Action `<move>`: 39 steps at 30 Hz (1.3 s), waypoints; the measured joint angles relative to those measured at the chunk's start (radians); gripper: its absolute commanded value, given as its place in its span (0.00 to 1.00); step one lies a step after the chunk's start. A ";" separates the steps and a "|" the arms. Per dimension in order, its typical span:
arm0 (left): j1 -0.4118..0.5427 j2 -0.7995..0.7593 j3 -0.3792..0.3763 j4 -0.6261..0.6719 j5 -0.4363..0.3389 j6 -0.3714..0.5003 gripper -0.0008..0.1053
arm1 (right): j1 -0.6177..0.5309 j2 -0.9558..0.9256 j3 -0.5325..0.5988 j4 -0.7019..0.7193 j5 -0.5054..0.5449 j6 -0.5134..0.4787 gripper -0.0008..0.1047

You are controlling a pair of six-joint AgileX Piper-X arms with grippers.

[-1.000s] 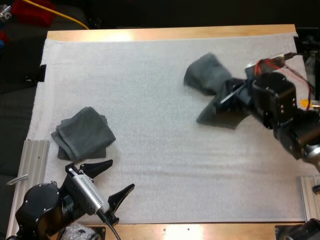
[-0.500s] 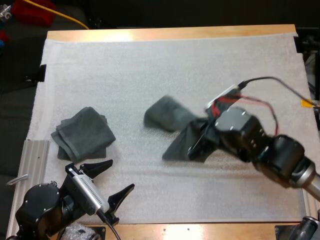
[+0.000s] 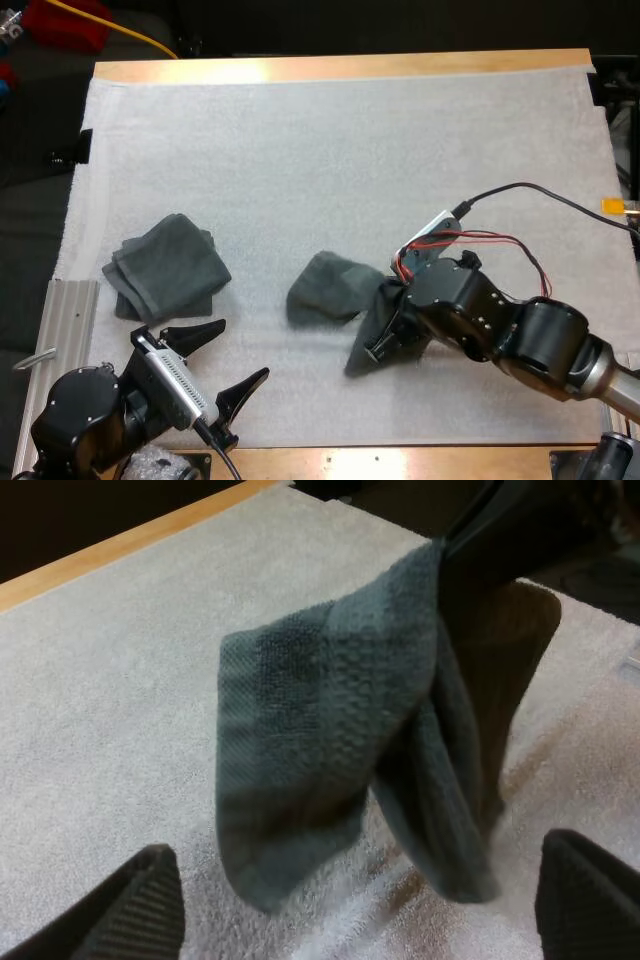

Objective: Pick towel from pile, fold and stack

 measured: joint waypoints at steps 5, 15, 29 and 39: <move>0.000 0.000 0.000 0.000 0.000 0.000 0.66 | 0.000 0.037 0.057 -0.059 0.007 0.000 0.01; 0.000 0.000 0.000 0.000 0.000 0.000 0.66 | -0.018 0.224 0.076 -0.157 0.046 0.033 0.03; 0.000 0.000 0.000 0.000 0.000 0.000 0.66 | -0.120 0.225 0.072 -0.143 0.096 0.108 0.81; 0.000 0.000 0.000 0.000 0.000 0.000 0.66 | -0.085 -0.002 0.070 0.057 0.118 0.276 0.81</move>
